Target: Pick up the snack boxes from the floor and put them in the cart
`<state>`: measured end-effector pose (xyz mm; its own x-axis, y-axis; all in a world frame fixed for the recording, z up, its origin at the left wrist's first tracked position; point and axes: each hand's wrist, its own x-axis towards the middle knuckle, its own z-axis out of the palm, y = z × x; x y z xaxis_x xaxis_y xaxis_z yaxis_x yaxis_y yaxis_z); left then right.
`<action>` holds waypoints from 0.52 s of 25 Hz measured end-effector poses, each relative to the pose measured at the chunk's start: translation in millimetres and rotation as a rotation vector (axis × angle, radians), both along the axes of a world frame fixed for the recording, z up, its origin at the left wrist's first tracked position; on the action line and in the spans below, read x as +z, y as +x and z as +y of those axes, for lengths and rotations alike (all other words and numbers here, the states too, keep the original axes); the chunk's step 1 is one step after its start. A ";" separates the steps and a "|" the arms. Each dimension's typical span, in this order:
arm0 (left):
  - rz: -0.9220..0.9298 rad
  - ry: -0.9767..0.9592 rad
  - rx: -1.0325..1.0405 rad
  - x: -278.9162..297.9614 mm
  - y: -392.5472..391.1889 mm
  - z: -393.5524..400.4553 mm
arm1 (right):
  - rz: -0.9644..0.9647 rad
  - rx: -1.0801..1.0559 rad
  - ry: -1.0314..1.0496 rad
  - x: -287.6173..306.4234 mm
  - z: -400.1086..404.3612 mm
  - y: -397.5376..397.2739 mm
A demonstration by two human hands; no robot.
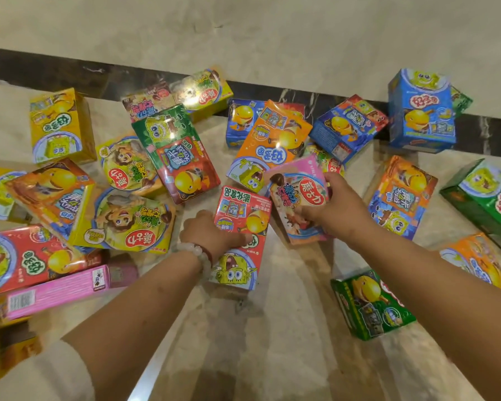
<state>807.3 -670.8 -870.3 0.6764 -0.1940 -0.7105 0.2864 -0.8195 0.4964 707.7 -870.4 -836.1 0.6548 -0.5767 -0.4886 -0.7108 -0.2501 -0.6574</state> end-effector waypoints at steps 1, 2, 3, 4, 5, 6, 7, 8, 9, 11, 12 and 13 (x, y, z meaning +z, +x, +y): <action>0.030 -0.089 0.063 3.1 1.4 1.5 | -0.038 -0.030 0.085 2.4 2.3 -1.7; 0.065 -0.186 0.118 5.5 3.7 3.1 | -0.072 -0.057 0.162 3.2 2.6 -3.4; 0.082 -0.257 0.160 8.2 6.8 4.5 | -0.100 -0.075 0.231 3.4 1.6 -3.8; 0.090 -0.315 0.193 13.0 9.7 4.1 | -0.125 -0.089 0.297 3.8 -0.3 -2.7; 0.095 -0.358 0.221 16.0 13.3 3.0 | -0.143 -0.101 0.360 4.3 -2.9 -0.6; 0.097 -0.405 0.245 18.8 17.5 1.7 | -0.166 -0.123 0.427 5.0 -5.0 2.6; 0.098 -0.449 0.260 21.8 21.6 0.7 | -0.198 -0.149 0.486 5.6 -5.9 5.2; 0.108 -0.493 0.273 27.7 25.4 -0.5 | -0.231 -0.179 0.523 6.9 -5.7 8.3; 0.122 -0.533 0.279 33.5 29.4 -1.0 | -0.257 -0.207 0.537 11.0 -3.7 10.5; 0.118 -0.598 0.286 56.2 35.1 1.5 | -0.301 -0.274 0.540 26.9 0.6 15.5; 0.108 -0.616 0.298 74.3 38.9 4.2 | -0.322 -0.299 0.546 40.2 3.1 18.3; 0.092 -0.628 0.313 96.1 42.7 8.3 | -0.335 -0.312 0.548 58.7 6.8 21.2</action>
